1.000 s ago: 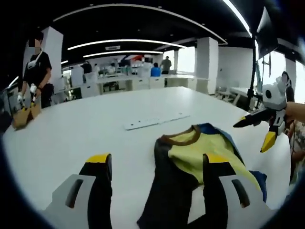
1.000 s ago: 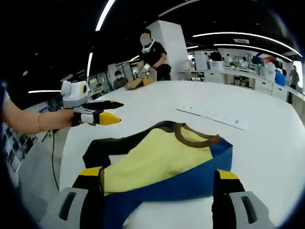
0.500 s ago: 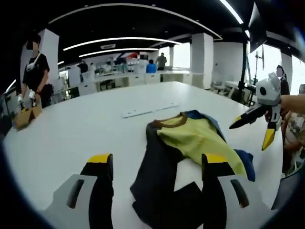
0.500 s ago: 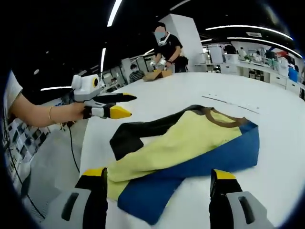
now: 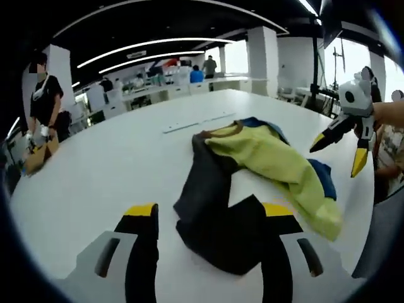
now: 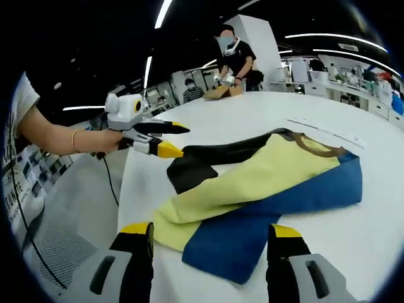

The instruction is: Fold the garment on the visible template until the final outline fits inside the template.

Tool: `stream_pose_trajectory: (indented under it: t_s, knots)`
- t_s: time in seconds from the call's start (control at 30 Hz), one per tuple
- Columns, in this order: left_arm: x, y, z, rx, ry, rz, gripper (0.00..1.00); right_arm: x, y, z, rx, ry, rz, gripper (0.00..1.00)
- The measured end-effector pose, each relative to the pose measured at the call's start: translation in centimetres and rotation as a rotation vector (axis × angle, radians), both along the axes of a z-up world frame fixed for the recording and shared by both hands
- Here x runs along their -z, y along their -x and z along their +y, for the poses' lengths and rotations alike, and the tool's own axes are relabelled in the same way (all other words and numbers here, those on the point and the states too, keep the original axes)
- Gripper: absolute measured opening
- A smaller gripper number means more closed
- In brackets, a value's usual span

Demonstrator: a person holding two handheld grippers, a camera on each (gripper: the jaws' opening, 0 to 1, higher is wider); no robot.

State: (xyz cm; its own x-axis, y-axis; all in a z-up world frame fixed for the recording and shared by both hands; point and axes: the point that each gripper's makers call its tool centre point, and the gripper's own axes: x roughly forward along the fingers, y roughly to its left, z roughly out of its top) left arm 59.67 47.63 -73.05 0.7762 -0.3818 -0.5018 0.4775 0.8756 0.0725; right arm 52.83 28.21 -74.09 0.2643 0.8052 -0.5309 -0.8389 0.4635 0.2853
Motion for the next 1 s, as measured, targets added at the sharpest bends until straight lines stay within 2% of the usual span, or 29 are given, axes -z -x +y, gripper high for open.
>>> stream_pose_trajectory:
  t_s: [0.07, 0.1, 0.33, 0.5, 0.67, 0.77, 0.93, 1.0]
  knots:
    - [0.4, 0.2, 0.2, -0.010, -0.002, 0.009, 0.56, 0.1, 0.2, 0.1, -0.001, 0.012, -0.025, 0.63]
    - [0.6, 0.3, 0.4, -0.019, 0.000, 0.014, 0.55, 0.2, 0.1, 0.1, -0.012, 0.033, -0.065, 0.60]
    - [2.6, 1.1, 0.8, -0.038, -0.009, 0.039, 0.42, 0.8, 0.9, 0.6, -0.020, 0.058, -0.092, 0.45]
    - [3.7, 1.7, 1.1, -0.034, -0.024, 0.081, 0.35, 2.2, 1.9, 0.3, -0.058, 0.137, -0.100, 0.42]
    - [4.1, 2.1, 1.3, -0.028, -0.052, 0.096, 0.29, 3.3, 2.4, 0.2, -0.100, 0.211, -0.143, 0.37]
    - [4.5, 2.2, 1.7, -0.006, -0.128, 0.104, 0.20, 3.4, 2.5, 0.1, -0.127, 0.246, -0.169, 0.37]
    - [4.8, 2.1, 1.8, -0.034, -0.105, 0.125, 0.15, 3.7, 2.5, 0.0, -0.143, 0.282, -0.194, 0.32]
    - [5.0, 2.2, 1.9, -0.037, -0.126, 0.137, 0.13, 3.9, 2.3, -0.2, -0.172, 0.327, -0.238, 0.29]
